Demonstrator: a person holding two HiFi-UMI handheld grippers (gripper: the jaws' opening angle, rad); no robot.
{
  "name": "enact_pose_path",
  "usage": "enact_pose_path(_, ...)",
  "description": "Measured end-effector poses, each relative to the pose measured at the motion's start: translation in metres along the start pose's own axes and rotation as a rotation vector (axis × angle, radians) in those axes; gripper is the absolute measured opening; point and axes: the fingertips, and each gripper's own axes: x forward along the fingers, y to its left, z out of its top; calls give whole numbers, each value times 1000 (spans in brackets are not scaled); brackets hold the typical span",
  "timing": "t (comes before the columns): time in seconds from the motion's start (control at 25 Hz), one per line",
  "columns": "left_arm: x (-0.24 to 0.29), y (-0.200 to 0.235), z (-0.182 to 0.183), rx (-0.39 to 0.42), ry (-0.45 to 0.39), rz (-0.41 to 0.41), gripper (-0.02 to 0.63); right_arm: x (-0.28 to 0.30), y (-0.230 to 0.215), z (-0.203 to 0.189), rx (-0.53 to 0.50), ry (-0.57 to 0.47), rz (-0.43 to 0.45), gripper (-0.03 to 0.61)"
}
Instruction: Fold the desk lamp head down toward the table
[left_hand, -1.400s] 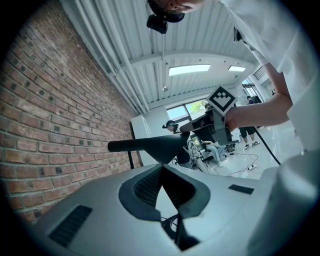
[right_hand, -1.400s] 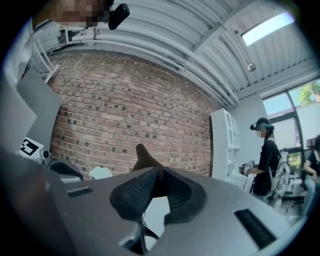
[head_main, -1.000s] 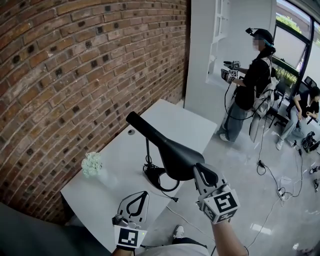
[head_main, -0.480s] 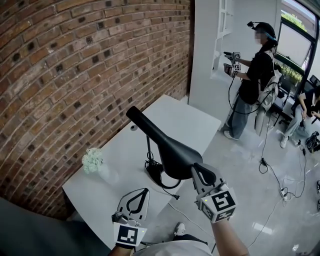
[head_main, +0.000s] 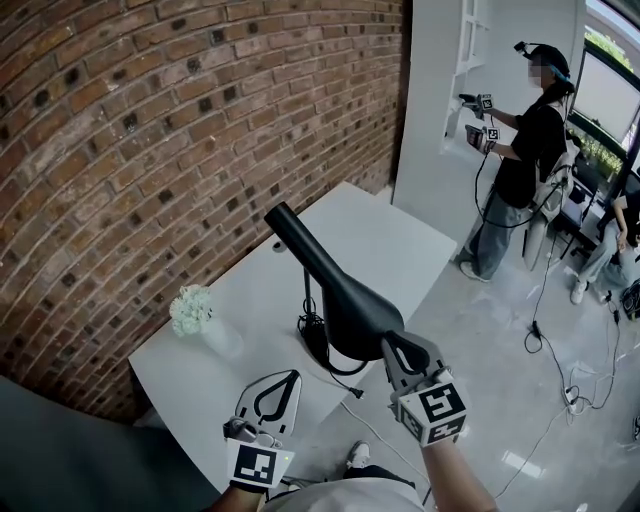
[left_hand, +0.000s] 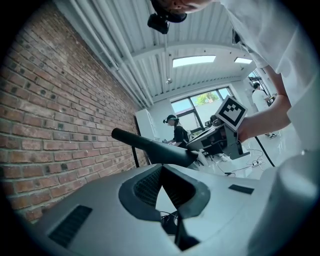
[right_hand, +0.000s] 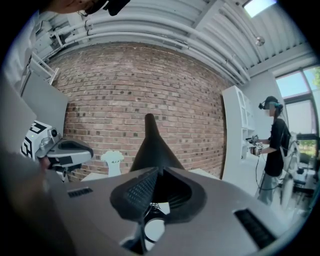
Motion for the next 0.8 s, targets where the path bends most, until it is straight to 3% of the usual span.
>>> enact_pose_path(0.48,2,10,-5,4,55,75,8,21,3,-23,29,33,88,20)
enact_pose_path(0.8,11,12,-9,9,78,105,8,38,9,-33,-3,60,158,20)
